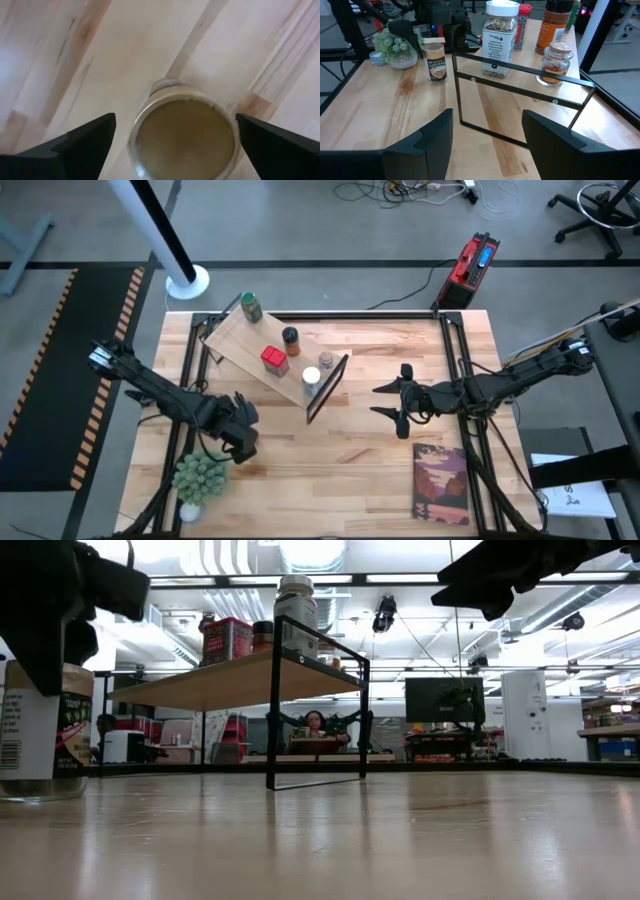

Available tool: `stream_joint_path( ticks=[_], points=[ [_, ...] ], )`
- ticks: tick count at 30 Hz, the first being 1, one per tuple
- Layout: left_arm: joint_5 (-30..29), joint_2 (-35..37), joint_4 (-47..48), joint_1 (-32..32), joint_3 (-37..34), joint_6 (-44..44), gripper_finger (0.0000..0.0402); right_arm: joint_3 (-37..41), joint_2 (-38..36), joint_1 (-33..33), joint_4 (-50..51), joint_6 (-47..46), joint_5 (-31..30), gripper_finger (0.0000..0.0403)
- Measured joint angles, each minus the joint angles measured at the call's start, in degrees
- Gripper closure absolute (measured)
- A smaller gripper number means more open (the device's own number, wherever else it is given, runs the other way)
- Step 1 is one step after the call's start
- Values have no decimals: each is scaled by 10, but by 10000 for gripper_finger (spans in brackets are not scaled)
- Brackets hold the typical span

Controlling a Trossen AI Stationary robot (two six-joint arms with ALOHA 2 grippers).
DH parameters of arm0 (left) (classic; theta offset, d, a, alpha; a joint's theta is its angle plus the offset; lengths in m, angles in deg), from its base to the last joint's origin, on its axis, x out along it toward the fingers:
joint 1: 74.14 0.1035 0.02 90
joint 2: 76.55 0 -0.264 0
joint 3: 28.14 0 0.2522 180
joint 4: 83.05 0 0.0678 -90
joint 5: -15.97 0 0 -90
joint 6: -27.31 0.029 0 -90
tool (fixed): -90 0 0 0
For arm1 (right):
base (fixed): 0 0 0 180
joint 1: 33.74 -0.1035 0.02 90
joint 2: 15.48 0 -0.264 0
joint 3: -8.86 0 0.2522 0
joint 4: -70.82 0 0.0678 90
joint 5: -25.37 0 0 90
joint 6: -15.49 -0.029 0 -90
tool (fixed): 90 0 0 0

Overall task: Shelf spices
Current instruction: Put the gold seasoning bottle on the shelf

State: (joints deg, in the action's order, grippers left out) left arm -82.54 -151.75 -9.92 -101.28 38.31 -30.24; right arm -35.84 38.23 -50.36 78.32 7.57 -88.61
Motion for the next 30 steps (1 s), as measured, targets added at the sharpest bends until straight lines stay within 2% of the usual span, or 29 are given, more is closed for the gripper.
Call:
stream_joint_path(
  ticks=[11,17,24,30],
  points=[
    [11,0,-76,3,-59,-1,3,0,0,0,0,0,0,190],
    [16,0,-119,3,-84,-2,21,0,0,0,0,0,0,190],
    [19,0,-146,4,-95,-2,61,0,0,0,0,0,0,190],
    [29,0,-146,4,-95,1,127,0,0,0,0,0,0,190]
  ],
)
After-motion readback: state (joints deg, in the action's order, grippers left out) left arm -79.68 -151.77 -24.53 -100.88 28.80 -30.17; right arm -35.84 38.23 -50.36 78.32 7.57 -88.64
